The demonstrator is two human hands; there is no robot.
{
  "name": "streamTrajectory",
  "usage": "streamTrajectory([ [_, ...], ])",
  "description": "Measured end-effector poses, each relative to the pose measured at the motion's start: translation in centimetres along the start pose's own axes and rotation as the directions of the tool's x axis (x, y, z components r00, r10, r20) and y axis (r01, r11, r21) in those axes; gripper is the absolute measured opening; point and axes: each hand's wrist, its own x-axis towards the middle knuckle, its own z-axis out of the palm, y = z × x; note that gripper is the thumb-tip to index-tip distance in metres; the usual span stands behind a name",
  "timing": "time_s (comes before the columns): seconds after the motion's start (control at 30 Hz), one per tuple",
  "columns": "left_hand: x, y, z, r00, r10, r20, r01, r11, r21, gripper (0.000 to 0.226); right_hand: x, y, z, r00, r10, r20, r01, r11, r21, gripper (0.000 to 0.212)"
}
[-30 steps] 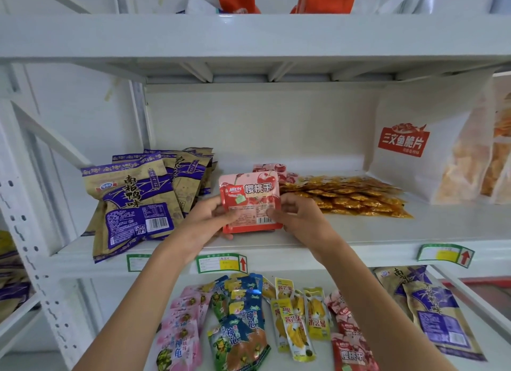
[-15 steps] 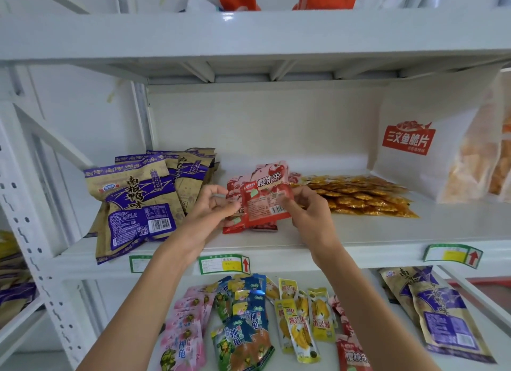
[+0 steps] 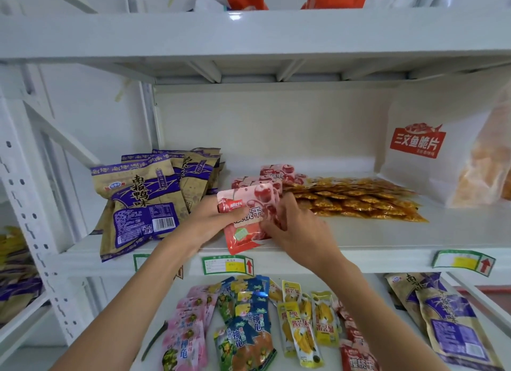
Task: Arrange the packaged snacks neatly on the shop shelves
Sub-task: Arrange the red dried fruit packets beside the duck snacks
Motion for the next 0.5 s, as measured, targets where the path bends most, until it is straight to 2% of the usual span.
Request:
streamTrajectory([
  [0.1,0.9,-0.3,-0.3,0.997,0.032,-0.065,-0.033,0.999,-0.018,0.066,0.1,-0.5,0.6,0.994,0.101,0.028,-0.098,0.991,-0.093,0.036],
  [0.13,1.0,-0.6,-0.3,0.99,0.07,-0.123,-0.066,0.997,0.036,0.076,0.2,-0.7,0.8,0.992,0.122,0.025,-0.118,0.986,-0.121,0.036],
  [0.17,1.1,-1.0,-0.4,0.973,0.134,-0.189,-0.108,0.984,0.141,0.08,0.2,-1.0,1.0,0.99,0.137,0.027,-0.131,0.98,-0.151,0.038],
  [0.23,0.9,-1.6,-0.2,0.917,0.311,-0.249,-0.191,0.892,0.41,0.07,0.5,-1.5,0.9,0.985,0.166,0.05,-0.153,0.969,-0.192,0.046],
  [0.27,0.7,-1.7,0.0,0.901,0.385,-0.198,-0.237,0.822,0.518,0.058,0.7,-1.7,0.9,0.983,0.172,0.064,-0.157,0.967,-0.199,0.049],
  [0.33,0.6,-2.0,0.4,0.901,0.434,-0.004,-0.325,0.682,0.655,0.04,1.1,-1.6,0.7,0.982,0.159,0.107,-0.137,0.973,-0.186,0.054],
  [0.4,1.0,-2.9,0.4,0.887,0.437,0.15,-0.399,0.559,0.727,0.043,2.1,-1.2,-0.2,0.955,0.149,0.255,-0.118,0.984,-0.131,0.055],
  [0.47,1.5,-3.6,0.2,0.881,0.437,0.18,-0.411,0.519,0.749,0.047,3.9,-0.4,-2.2,0.857,0.164,0.489,-0.175,0.984,-0.024,0.05],
  [0.5,1.7,-3.8,0.1,0.878,0.444,0.177,-0.41,0.511,0.755,0.047,5.3,0.1,-3.3,0.82,0.159,0.55,-0.206,0.978,0.024,0.047],
])
